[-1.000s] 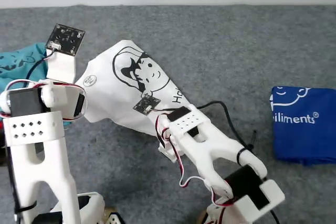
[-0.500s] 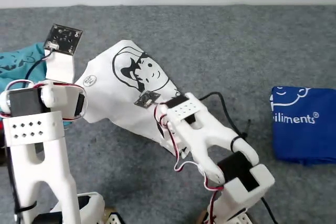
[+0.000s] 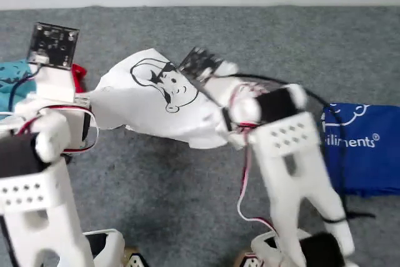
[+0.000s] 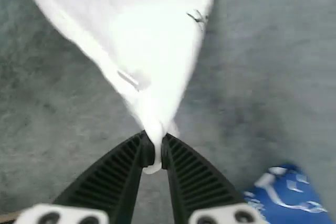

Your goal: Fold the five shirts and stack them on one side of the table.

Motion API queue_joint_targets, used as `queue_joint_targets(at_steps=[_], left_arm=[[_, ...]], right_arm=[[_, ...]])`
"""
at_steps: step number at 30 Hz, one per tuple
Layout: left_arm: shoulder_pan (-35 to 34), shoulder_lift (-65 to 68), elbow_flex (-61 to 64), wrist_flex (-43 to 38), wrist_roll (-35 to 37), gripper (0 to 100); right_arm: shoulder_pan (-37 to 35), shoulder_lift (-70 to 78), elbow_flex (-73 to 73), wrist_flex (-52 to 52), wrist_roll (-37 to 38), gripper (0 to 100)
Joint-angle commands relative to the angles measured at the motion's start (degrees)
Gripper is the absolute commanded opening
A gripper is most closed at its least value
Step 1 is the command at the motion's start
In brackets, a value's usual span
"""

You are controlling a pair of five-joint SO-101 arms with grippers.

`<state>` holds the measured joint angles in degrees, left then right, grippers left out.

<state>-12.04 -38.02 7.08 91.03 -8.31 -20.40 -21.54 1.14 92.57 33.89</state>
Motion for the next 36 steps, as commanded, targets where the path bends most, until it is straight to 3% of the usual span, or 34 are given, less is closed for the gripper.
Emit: queue_joint_targets(at_steps=[1,11,19,27,36], left_arm=[[0.2,-5.1,-4.4,-4.4,-2.2,1],[0.3,-11.9,-8.8,-21.5,-9.6,1],[0.2,-13.9,-14.3,-28.0,-14.8,1],[0.2,-17.1,-23.3,-26.1,-14.8,1],[6.2,-22.2,-24.7,-11.3,-23.5,1]], right_arm=[[5.0,-5.0,-9.8,1.0,3.1,1.0],[13.8,-6.5,-36.4,-1.7,10.6,1.0],[19.8,-7.2,-51.1,-5.1,13.6,1.0],[26.1,-7.2,-70.4,10.2,18.2,1.0],[32.7,-7.2,-72.2,10.3,19.9,1.0]])
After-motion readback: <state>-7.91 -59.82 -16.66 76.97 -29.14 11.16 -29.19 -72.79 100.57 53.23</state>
